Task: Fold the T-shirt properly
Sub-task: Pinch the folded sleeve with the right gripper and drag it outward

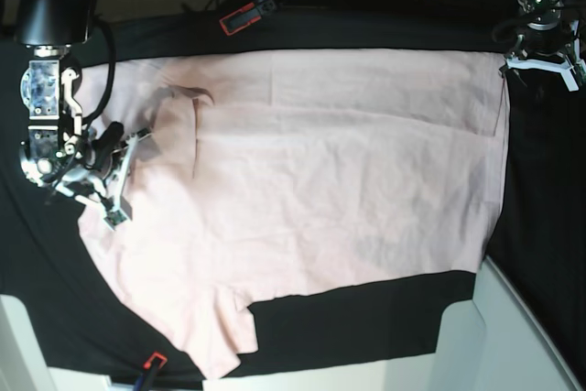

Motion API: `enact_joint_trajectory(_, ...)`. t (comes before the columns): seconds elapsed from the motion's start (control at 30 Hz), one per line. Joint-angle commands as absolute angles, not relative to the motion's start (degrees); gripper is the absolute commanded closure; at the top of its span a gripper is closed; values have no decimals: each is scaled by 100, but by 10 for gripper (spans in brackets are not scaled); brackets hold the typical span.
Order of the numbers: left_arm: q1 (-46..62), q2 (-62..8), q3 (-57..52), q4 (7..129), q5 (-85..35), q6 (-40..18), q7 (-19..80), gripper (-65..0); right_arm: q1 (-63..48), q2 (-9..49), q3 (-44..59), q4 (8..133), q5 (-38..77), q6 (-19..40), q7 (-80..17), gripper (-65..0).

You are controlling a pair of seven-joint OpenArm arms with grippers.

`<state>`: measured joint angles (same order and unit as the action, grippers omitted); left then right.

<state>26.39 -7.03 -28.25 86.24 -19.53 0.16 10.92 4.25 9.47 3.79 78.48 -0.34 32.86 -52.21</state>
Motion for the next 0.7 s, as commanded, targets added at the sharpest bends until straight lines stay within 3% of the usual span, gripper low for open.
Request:
enact_joint_trajectory(0.0,2677,-769,-2879,8708,-1947,57,936,-385,523,980,400,7925,-4,3125,-5121,-4)
enact_joint_trajectory(0.13,2677,-769,-2879,8708,-1947,57,936,-385,523,1007,400,7925,-4,2440,-5086,-20)
enact_joint_trajectory(0.37,2686,-769,-2879,8708,-1947,57,936,-385,532,1007,409,7793,-4,2404,-5086,-28)
enact_joint_trajectory(0.67,2686,-769,-2879,8725,-1947,57,936,-385,462,1007,1552,8576,4,2448,-4927,-281)
